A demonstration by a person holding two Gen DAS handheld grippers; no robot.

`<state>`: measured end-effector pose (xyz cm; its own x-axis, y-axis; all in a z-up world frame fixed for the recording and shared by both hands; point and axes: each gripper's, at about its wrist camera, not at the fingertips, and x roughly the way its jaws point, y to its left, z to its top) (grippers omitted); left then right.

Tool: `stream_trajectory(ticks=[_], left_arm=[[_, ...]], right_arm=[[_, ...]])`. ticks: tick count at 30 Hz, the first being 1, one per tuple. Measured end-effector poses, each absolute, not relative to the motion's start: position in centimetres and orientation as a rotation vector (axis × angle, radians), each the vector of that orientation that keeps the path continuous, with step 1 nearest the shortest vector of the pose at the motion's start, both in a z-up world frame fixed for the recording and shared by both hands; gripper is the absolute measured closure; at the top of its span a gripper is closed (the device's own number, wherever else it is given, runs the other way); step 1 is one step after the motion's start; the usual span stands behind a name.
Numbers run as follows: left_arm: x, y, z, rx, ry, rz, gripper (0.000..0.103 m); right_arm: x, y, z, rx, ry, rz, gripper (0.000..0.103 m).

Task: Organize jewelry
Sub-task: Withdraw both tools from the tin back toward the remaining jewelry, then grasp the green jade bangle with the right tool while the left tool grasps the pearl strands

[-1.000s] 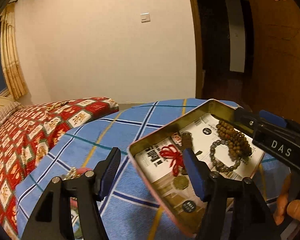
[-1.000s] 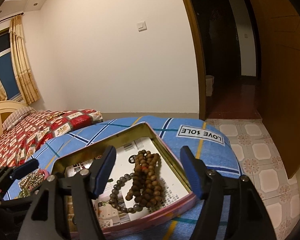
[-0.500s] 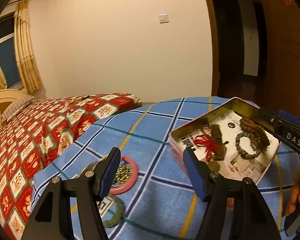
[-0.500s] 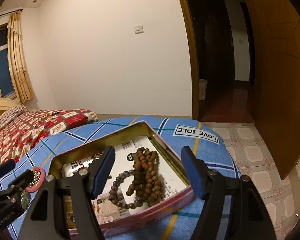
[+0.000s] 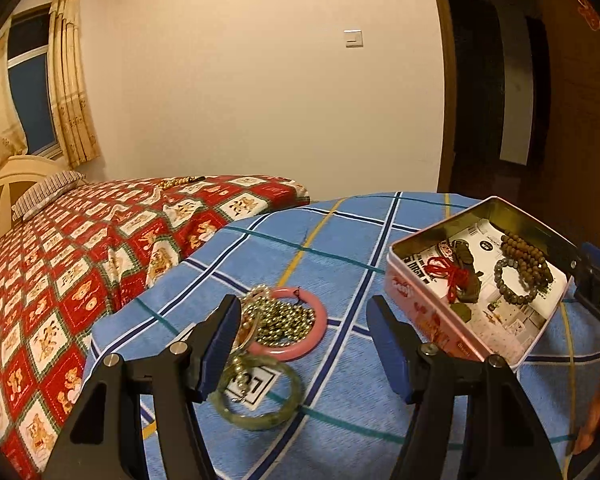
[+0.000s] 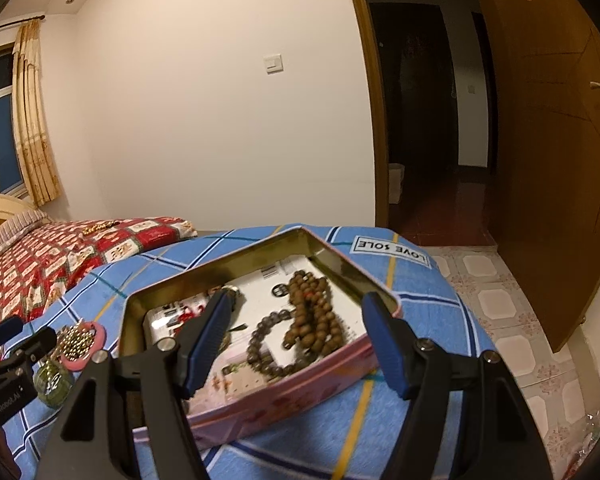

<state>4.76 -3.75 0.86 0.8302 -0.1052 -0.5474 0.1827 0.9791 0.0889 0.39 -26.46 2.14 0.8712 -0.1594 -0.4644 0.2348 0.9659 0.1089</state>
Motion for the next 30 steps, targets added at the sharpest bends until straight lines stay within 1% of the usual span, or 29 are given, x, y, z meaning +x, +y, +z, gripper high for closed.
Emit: stream_trajectory(ticks=[4,11,14,16,19,23,29,30], left_arm=[[4.6,-2.1,0.5,0.126,0.578,-0.144,0.038],[4.9,3.0,-0.3,0.068,0.612,-0.082,0.038],[5.1,5.7,-0.3,-0.023,0.634,-0.074,0.038],[5.3,7.1,-0.2,-0.035,0.634,-0.040,0.038],[5.7,9.1,-0.3,-0.049,0.638,0.012,0.038],[6.1,11.3,-0.7,-0.075,0.649,0.072,0.038],[6.7,12.9,-1.5,-0.151,0.688,0.079,0.038],[6.7,12.9,-1.6,-0.155,0.691,0.076,0.038]], right_arm=[[-0.3,-24.6,2.2,0.144,0.469,-0.190,0.031],[-0.6,-20.4,2.0,0.115,0.490,-0.085,0.031],[-0.6,-18.6,1.9,0.099,0.499,-0.040,0.032],[-0.4,-17.1,1.8,0.084,0.507,-0.008,0.032],[-0.2,-15.5,1.5,0.072,0.520,0.035,0.036],[0.7,-13.8,0.9,0.083,0.572,0.101,0.048],[3.0,-10.7,0.4,0.130,0.636,0.220,0.050],[3.5,-10.1,0.3,0.134,0.646,0.232,0.051]])
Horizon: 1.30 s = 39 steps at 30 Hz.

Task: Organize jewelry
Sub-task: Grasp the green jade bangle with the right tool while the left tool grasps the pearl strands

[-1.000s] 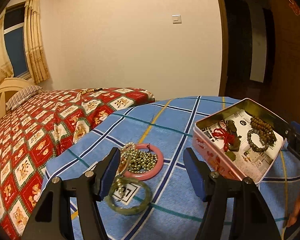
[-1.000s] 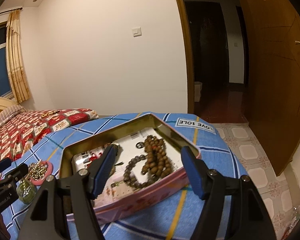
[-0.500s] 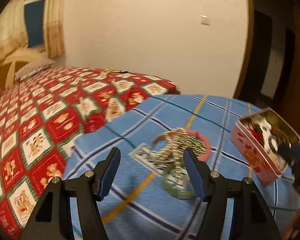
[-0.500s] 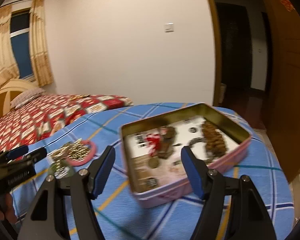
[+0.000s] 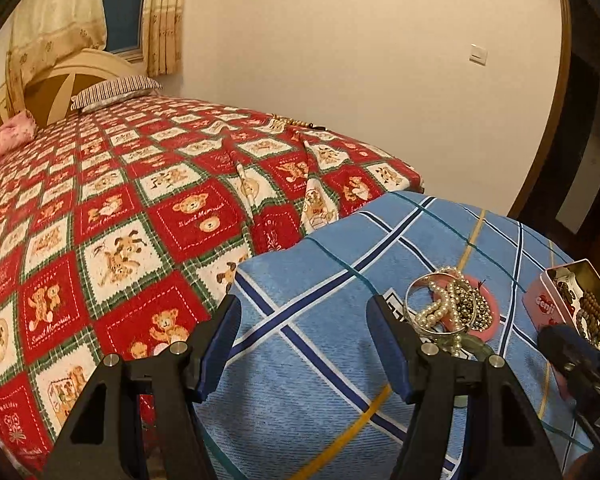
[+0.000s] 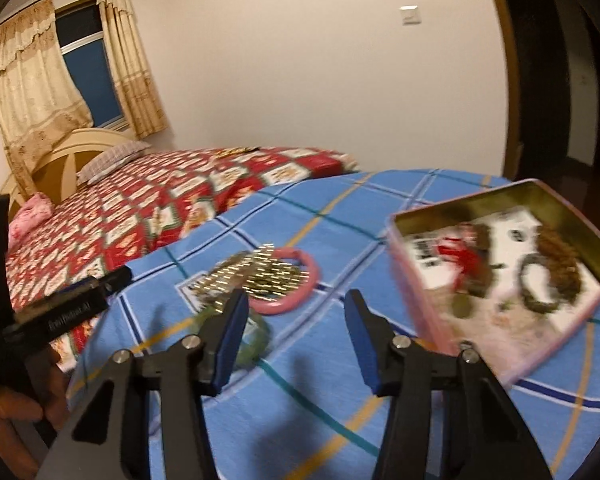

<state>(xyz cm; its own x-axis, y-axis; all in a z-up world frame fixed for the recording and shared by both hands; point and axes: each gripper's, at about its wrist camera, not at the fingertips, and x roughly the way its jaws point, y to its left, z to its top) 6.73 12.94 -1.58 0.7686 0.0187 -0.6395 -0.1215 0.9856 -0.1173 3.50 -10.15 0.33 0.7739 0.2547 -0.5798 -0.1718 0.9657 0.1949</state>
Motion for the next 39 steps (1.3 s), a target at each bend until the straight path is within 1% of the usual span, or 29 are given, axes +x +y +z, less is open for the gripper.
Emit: stream_trajectory(ticks=[1,3,7,10,11,13,14,15,20,22,23,24,25,26,27,29,33,39], left_arm=[[6.8,13.0,-1.7,-0.161,0.694,0.072,0.038],[6.8,13.1,-1.8,-0.172,0.698,0.064,0.038],[7.2,13.7,-2.4,-0.209,0.739,0.069,0.038],[7.5,13.9,-2.7,-0.227,0.754,0.066,0.038],[7.5,13.9,-2.7,-0.231,0.753,0.066,0.038],[7.4,14.0,-2.7,-0.238,0.751,0.062,0.038],[7.4,14.0,-2.7,-0.241,0.753,0.061,0.038],[7.5,14.1,-2.7,-0.244,0.756,0.061,0.038],[7.6,14.1,-2.8,-0.247,0.765,0.060,0.038],[7.6,14.0,-2.8,-0.243,0.763,0.056,0.038],[7.6,13.9,-2.8,-0.240,0.763,0.055,0.038],[7.6,13.9,-2.8,-0.238,0.764,0.053,0.038],[7.7,13.8,-2.7,-0.233,0.767,0.048,0.038],[7.8,13.6,-2.7,-0.230,0.770,0.037,0.038],[8.0,13.4,-2.6,-0.229,0.769,0.021,0.038],[8.5,13.0,-2.2,-0.213,0.756,0.003,0.038],[10.7,11.0,-1.6,-0.077,0.730,-0.020,0.038],[13.5,8.2,-2.4,-0.022,0.809,-0.118,0.038]], right_arm=[[4.2,-9.5,0.1,0.137,0.663,0.248,0.052],[4.9,-8.7,-0.5,0.132,0.701,0.270,0.059],[5.3,-7.5,-1.9,0.103,0.788,0.310,0.060],[5.5,-7.1,-2.4,0.105,0.819,0.330,0.059],[5.6,-7.0,-2.5,0.108,0.831,0.337,0.058],[6.2,-6.3,-3.0,0.112,0.870,0.349,0.042],[6.3,-6.1,-3.1,0.110,0.878,0.351,0.032],[6.4,-5.7,-3.1,0.103,0.880,0.356,0.029],[7.3,-3.6,-3.3,0.006,0.896,0.361,0.028],[7.3,-3.6,-3.3,-0.014,0.899,0.359,0.035],[7.2,-3.5,-3.3,-0.058,0.898,0.341,0.050],[6.9,-3.5,-3.3,-0.101,0.894,0.327,0.073],[6.7,-3.7,-3.3,-0.118,0.891,0.326,0.082],[6.5,-4.3,-3.3,-0.106,0.892,0.335,0.086],[6.4,-4.9,-3.3,-0.079,0.895,0.347,0.086],[6.0,-6.4,-3.2,-0.026,0.895,0.356,0.091],[5.0,-9.0,-2.3,0.052,0.835,0.351,0.091],[4.1,-11.0,-0.6,0.109,0.723,0.321,0.091]])
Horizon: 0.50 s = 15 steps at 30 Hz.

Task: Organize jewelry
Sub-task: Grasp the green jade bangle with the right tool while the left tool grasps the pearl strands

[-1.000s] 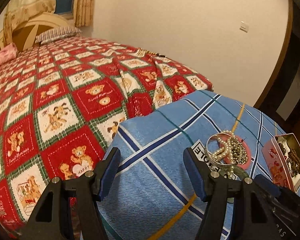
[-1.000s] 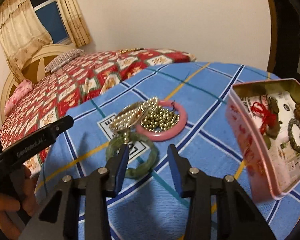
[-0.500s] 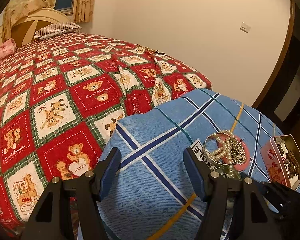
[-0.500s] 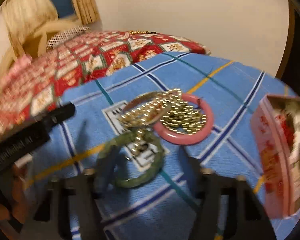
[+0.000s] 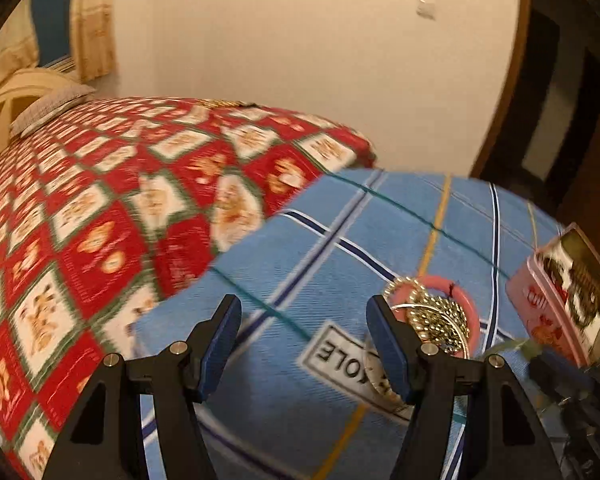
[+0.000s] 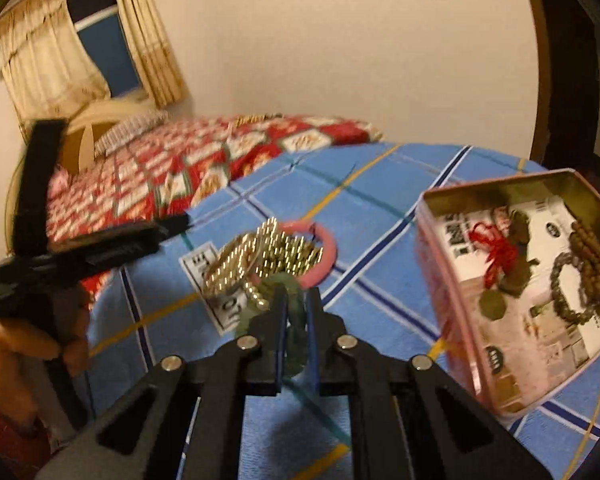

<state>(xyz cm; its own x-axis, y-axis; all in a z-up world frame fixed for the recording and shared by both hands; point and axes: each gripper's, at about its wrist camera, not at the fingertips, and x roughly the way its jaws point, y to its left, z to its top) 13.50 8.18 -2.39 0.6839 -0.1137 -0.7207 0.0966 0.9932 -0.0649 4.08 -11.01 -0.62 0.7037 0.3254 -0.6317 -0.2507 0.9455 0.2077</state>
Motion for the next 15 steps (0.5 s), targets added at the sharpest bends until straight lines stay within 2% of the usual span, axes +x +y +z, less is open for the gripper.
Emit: stream_trajectory(ticks=[4,8,9,11,12,13,15], left_arm=[[14.4,6.1,-3.8,0.057,0.888,-0.152,0.038],[14.4,5.2,-3.9,0.102,0.889,-0.159,0.039],[14.3,5.0,-3.9,0.115,0.889,-0.161,0.043],[14.2,4.5,-4.0,0.132,0.892,-0.190,0.063],[14.0,4.3,-4.2,0.124,0.912,-0.223,0.086],[13.9,4.2,-4.2,0.107,0.909,-0.238,0.091],[13.7,4.0,-4.2,0.102,0.907,-0.237,0.095]], right_arm=[[3.8,-11.8,0.3,0.118,0.660,0.281,0.091],[3.9,-12.6,0.9,0.152,0.628,0.262,0.091],[3.9,-12.8,1.0,0.160,0.624,0.260,0.091],[4.0,-13.0,1.1,0.171,0.615,0.259,0.091],[4.0,-13.0,1.1,0.173,0.612,0.258,0.091],[4.1,-13.0,1.1,0.175,0.610,0.256,0.091],[4.0,-13.1,1.1,0.181,0.610,0.252,0.091]])
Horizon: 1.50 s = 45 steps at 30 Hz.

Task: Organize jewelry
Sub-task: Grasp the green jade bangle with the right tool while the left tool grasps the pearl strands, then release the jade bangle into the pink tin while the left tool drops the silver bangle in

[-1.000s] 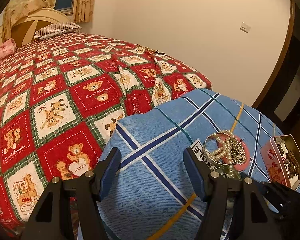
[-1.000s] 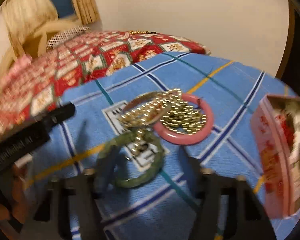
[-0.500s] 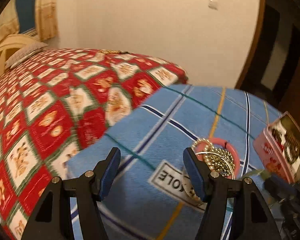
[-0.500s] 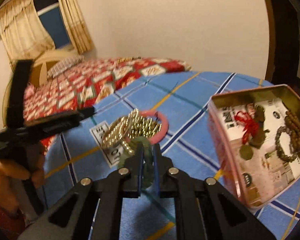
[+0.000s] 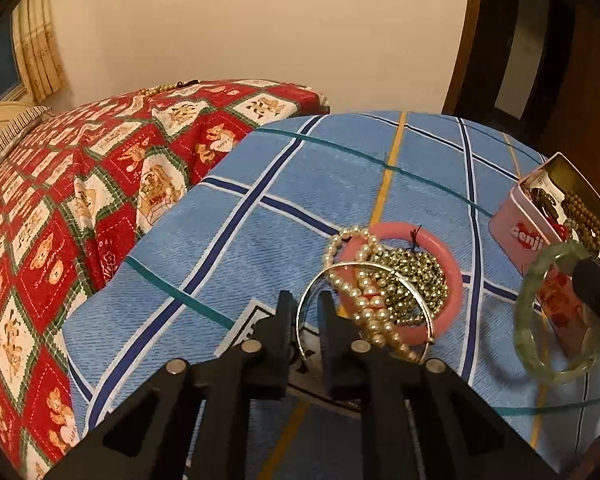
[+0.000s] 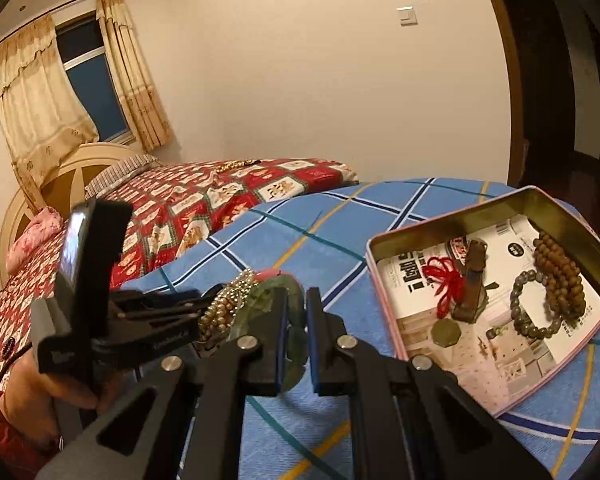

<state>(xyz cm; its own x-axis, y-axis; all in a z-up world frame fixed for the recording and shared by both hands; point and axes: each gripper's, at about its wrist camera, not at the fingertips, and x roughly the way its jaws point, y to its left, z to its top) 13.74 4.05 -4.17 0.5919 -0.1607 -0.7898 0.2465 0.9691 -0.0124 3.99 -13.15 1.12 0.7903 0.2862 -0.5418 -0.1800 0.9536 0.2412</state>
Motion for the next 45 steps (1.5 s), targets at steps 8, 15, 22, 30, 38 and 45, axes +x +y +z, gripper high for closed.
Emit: stream_trajectory(ticks=[8,15,22,30,38,45], left_arm=[[11.4,5.3,-1.9,-0.016,0.742,-0.254,0.099],[7.7,6.9,0.1,-0.132,0.605,-0.249,0.099],[6.8,5.9,1.2,-0.131,0.577,-0.276,0.099],[6.3,2.2,2.3,-0.110,0.560,-0.358,0.099],[6.7,-3.6,3.5,-0.080,0.541,-0.464,0.099],[8.0,-8.4,2.8,-0.060,0.571,-0.537,0.099]], right_arm=[[3.2,-13.6,1.5,0.185,0.582,0.242,0.091],[2.7,-14.3,2.3,0.213,0.535,0.238,0.091],[2.5,-15.1,3.2,0.225,0.492,0.220,0.091],[2.6,-18.7,3.9,0.297,0.449,0.154,0.091],[2.8,-25.1,4.0,0.378,0.421,0.048,0.091],[3.5,-28.9,3.5,0.418,0.438,-0.019,0.091]])
